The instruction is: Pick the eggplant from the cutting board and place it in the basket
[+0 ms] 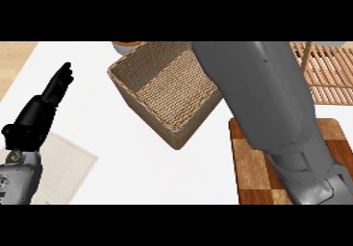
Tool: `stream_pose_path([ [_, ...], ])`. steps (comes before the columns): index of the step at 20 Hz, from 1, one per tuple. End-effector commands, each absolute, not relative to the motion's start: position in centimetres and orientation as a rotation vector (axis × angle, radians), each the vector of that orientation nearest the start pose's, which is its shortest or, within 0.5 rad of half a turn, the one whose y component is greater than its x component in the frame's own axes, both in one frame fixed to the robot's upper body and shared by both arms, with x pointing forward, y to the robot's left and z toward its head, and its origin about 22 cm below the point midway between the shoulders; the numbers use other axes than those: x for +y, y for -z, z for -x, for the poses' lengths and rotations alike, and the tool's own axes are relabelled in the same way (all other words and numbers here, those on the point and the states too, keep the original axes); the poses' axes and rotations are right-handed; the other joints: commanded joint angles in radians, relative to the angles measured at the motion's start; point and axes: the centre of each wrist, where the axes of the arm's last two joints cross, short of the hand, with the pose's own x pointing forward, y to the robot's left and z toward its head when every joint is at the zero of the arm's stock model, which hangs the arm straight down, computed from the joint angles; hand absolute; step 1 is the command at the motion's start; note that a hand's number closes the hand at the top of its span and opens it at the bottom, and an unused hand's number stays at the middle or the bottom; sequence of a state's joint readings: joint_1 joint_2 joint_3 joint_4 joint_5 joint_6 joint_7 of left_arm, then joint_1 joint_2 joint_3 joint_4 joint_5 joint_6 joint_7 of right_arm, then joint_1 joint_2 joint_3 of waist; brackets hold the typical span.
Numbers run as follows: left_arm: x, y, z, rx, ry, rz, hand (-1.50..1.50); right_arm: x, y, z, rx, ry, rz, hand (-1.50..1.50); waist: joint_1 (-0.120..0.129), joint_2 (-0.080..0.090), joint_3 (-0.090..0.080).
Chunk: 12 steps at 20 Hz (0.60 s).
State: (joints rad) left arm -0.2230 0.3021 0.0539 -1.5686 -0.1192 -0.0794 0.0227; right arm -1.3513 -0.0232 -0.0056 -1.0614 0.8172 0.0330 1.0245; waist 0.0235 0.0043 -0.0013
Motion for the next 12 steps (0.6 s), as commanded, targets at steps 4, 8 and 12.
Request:
stream_pose_path([
  [4, 27.9, -6.6, -28.4, -1.718, 0.378, -0.278, 0.0, -2.1, -30.4, -40.8, -1.13, -0.602, 0.981, 1.5, -0.01, -0.004, 0.0],
  [8, 29.1, -8.8, -29.3, -1.719, 0.369, -0.294, 0.0, -2.6, -27.9, -42.0, -1.046, -0.702, 1.073, 1.5, -0.012, -0.004, 0.001],
  [12, 29.6, -7.4, -29.1, -1.729, 0.363, -0.289, 0.0, -1.8, -29.9, -41.8, -0.998, -0.803, 1.095, 1.5, -0.015, -0.006, 0.0],
])
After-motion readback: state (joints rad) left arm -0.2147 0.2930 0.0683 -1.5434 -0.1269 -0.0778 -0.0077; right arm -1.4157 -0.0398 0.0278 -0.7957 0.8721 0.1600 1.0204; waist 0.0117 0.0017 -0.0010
